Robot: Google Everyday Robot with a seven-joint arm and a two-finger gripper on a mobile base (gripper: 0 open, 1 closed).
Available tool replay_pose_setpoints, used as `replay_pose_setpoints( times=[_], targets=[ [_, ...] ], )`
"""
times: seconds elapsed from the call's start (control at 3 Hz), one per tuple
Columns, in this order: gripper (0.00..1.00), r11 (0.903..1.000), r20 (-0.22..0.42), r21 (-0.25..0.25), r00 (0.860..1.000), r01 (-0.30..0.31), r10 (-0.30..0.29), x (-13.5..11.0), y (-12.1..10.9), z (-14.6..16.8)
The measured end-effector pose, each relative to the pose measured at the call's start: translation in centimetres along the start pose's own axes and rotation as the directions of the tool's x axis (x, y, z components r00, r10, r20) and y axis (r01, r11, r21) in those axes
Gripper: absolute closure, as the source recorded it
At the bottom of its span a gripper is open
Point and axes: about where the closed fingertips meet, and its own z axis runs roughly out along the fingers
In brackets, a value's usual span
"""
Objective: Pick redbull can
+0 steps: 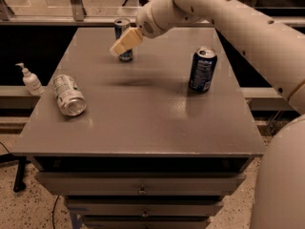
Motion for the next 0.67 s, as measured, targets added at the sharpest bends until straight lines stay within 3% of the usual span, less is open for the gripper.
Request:
replay_pose_setpoints(
  times=[0.67],
  targets=[
    [0.0,0.9952,0.047,0.015,0.994,-0.097,0.096,0.05,-1.25,1.7]
  ],
)
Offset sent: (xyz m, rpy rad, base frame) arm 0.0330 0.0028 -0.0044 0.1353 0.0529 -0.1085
